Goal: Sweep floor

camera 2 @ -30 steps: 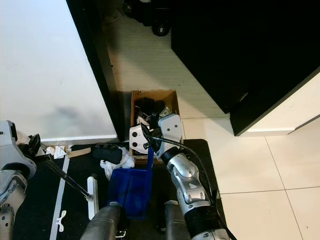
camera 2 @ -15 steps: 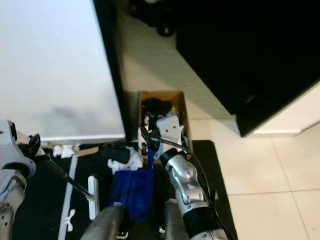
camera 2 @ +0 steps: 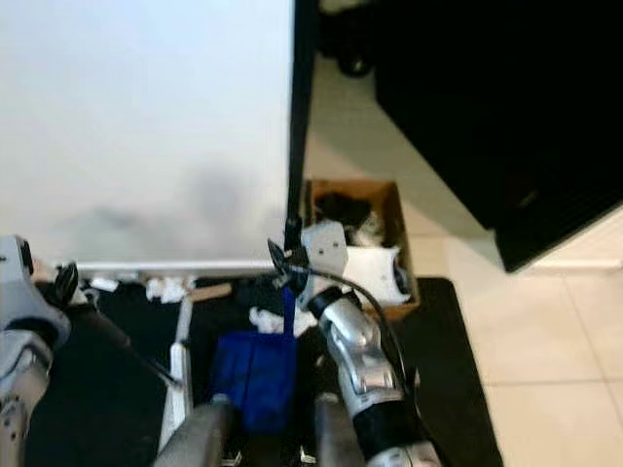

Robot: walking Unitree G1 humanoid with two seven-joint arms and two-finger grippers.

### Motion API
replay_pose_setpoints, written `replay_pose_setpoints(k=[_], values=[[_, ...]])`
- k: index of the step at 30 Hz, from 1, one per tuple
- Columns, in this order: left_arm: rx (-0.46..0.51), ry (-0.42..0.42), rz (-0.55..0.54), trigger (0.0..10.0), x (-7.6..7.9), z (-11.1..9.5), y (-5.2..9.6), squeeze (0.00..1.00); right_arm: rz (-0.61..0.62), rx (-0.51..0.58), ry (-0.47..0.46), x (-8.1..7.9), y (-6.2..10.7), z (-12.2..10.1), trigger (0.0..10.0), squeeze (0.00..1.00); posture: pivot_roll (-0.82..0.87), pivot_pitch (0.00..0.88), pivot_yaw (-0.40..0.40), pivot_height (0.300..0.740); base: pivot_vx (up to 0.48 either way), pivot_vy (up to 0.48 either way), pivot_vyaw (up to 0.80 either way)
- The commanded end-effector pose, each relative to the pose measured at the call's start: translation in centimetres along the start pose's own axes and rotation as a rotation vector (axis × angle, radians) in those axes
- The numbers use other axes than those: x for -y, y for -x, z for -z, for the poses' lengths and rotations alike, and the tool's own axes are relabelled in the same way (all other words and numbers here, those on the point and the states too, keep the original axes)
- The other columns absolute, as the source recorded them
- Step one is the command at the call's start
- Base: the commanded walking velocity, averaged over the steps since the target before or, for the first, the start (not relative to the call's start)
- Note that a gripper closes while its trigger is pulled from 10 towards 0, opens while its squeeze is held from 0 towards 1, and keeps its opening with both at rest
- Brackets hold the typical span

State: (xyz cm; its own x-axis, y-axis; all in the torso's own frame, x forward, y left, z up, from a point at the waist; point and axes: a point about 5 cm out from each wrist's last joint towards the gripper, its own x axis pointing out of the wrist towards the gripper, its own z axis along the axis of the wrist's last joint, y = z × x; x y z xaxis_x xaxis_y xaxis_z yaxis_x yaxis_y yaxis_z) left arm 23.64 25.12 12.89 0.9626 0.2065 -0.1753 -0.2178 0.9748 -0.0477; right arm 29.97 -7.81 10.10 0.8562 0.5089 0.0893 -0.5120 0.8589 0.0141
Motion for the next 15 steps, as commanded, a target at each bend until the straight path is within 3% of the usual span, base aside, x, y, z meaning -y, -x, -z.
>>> replay_pose_setpoints(k=[1,15], values=[[0.006,-0.019,-0.010,10.0,-0.29,-0.06,0.16,0.00,-0.004,0.003,-0.042,-0.39,0.13,0.28,10.0,0.00,0.18,0.215,0.011,0.740,0.000,0.000,0.00],[0.003,-0.036,-0.002,10.0,-0.21,0.00,0.19,0.00,0.002,0.000,-0.045,-0.41,0.20,0.41,10.0,0.00,0.18,0.221,0.016,0.740,0.000,0.000,0.00]])
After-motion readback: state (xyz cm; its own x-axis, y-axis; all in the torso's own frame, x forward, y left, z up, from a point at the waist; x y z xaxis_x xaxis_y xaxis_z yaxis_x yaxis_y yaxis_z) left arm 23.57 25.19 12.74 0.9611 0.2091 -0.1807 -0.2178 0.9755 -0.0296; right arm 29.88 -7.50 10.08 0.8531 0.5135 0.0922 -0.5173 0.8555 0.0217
